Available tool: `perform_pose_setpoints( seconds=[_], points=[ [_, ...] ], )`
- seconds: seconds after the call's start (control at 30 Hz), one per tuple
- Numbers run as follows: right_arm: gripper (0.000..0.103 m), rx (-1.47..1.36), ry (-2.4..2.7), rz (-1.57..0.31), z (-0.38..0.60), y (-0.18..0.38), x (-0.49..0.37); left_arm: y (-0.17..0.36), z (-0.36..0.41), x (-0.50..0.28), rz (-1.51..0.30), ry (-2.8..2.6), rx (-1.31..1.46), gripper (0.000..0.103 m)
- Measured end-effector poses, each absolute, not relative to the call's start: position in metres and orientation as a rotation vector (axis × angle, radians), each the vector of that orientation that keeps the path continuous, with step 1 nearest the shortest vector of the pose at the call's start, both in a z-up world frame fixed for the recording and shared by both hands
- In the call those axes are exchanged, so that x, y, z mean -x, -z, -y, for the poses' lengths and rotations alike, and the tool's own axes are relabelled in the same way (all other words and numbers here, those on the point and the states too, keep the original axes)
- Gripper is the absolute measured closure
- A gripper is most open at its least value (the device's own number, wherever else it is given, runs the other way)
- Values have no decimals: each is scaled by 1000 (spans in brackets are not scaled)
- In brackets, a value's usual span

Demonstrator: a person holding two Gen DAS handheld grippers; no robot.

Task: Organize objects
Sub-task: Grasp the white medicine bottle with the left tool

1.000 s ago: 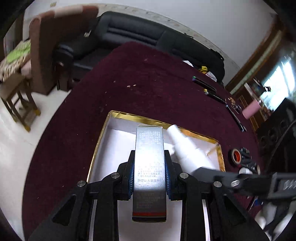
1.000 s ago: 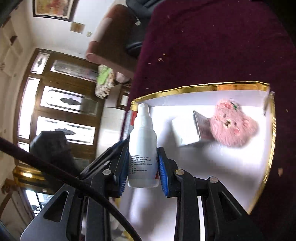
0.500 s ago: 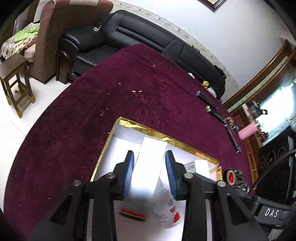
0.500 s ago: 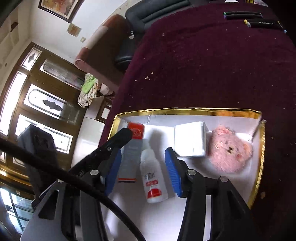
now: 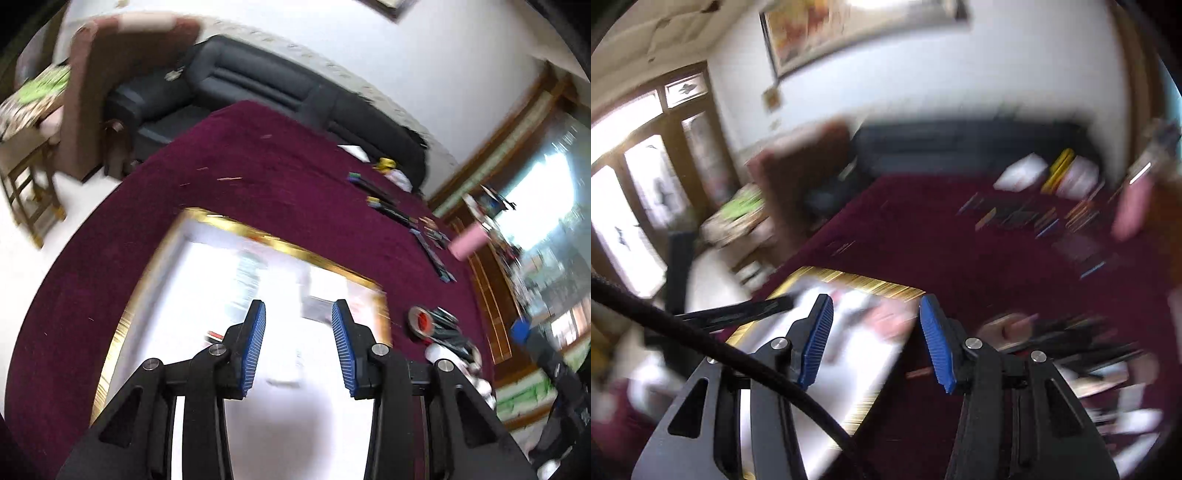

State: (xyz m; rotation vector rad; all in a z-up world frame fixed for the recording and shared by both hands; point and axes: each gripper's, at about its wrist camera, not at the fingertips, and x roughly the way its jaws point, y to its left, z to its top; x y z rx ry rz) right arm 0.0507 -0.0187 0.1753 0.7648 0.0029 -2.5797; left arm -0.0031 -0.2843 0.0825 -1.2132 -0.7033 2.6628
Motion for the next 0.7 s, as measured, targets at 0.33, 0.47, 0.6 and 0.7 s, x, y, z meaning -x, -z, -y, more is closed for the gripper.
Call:
perform_pose_setpoints(
  seconds=[0.33, 0.47, 0.6, 0.7],
  points=[
    [2, -720, 2716, 373, -135, -156, -102, -109, 117, -14, 305, -2502, 1150, 53],
    [2, -818, 2748, 533, -184, -123, -103, -86, 61, -10, 217, -2406, 1242, 53],
    [3, -905, 2744, 653, -219, -87, -97, -75, 15, -10, -67, -2390, 1181, 53],
    [3, -961, 2707, 723, -234, -61, -90, -70, -19, -11, -527, -2445, 1045, 53]
  ],
)
